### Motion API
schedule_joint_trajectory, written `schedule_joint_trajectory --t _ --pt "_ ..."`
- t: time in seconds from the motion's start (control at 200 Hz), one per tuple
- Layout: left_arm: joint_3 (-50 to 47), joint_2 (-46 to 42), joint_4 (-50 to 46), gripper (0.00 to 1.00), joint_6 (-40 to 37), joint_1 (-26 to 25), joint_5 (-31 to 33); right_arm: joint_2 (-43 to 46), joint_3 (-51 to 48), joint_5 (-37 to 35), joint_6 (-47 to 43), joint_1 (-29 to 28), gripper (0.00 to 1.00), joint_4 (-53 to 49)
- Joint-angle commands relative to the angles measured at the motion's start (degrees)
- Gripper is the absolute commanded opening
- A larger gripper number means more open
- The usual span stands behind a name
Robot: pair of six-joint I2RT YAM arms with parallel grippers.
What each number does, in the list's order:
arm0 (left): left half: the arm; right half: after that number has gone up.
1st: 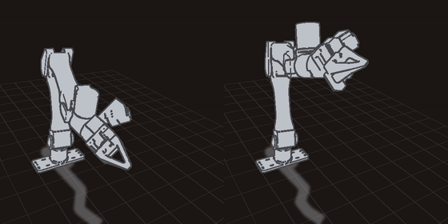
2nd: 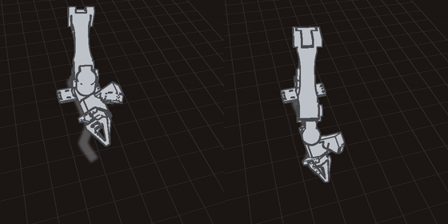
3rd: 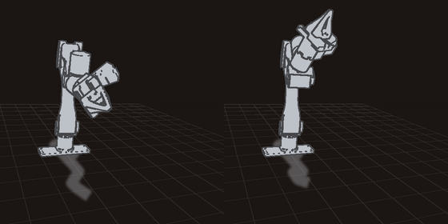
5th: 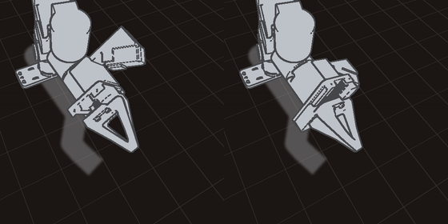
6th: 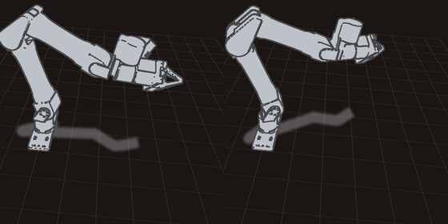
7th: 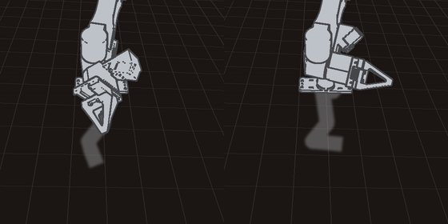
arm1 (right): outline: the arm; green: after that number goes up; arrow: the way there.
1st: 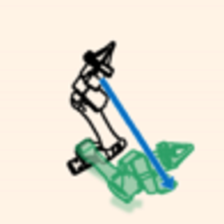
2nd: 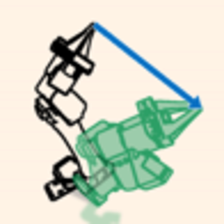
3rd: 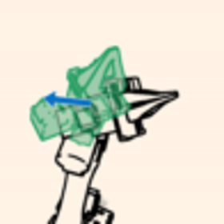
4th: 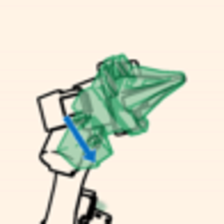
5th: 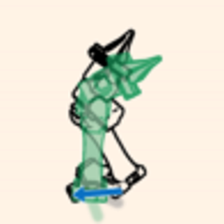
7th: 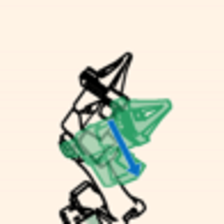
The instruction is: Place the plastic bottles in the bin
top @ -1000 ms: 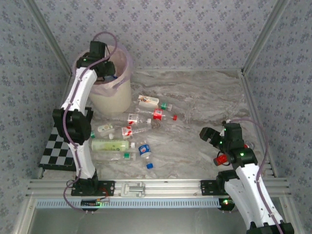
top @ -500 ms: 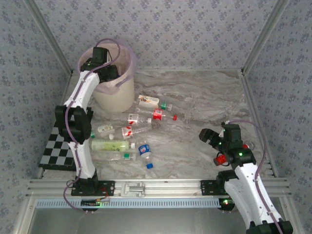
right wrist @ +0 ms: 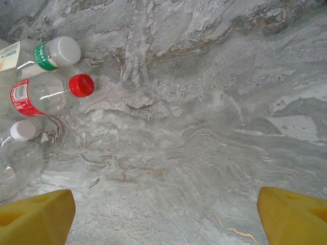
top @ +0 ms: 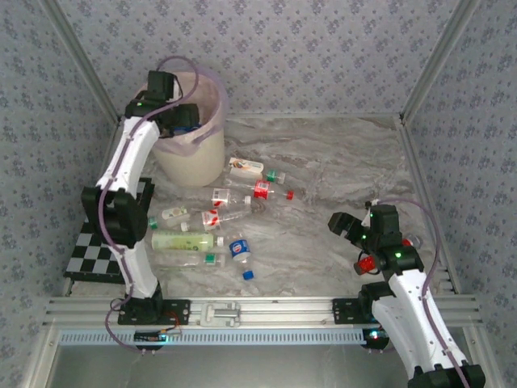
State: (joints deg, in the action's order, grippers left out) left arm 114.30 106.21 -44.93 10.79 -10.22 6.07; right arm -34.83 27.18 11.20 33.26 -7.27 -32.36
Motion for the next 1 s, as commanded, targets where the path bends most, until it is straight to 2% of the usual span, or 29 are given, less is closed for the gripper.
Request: schedule_joint_trajectory --t 0.0,0.14,0.22,0.34,0.47,0.64,0.795,0.994 --pt "4.6 -8.1 -2.9 0.91 -3.8 -0.2 1.4 -1.4 2.1 2.2 -2.5 -0.4 0.94 1.5" --pt "3.8 -15.1 -4.9 0.95 -5.4 -1.6 2.4 -4.2 3.6 4.0 -4.1 -2.9 0.92 3.7" --pt "1.9 -19.0 -6.8 0.96 -5.3 -3.4 2.7 -7.3 5.0 6.1 -5.3 -6.5 0.86 5.7" --pt "-6.5 -25.8 -7.3 0.96 -3.0 -6.2 0.7 -17.1 9.7 11.0 -7.0 -16.7 0.83 5.7" --pt "-18.9 -33.2 -3.7 0.96 2.8 -6.7 -9.1 -28.2 12.7 16.8 -3.7 -29.8 0.82 12.1" --pt "-32.4 -40.7 2.6 0.96 10.2 -6.8 -14.6 -41.0 16.1 16.7 -1.6 -41.9 0.86 19.4" --pt "-37.9 -43.7 3.9 0.97 12.7 -6.8 -15.7 -48.7 17.4 15.3 0.5 -47.4 0.89 25.6" --pt "-40.0 -45.2 5.0 0.97 13.9 -6.9 -15.2 -56.0 20.5 12.3 0.7 -48.7 0.87 28.9"
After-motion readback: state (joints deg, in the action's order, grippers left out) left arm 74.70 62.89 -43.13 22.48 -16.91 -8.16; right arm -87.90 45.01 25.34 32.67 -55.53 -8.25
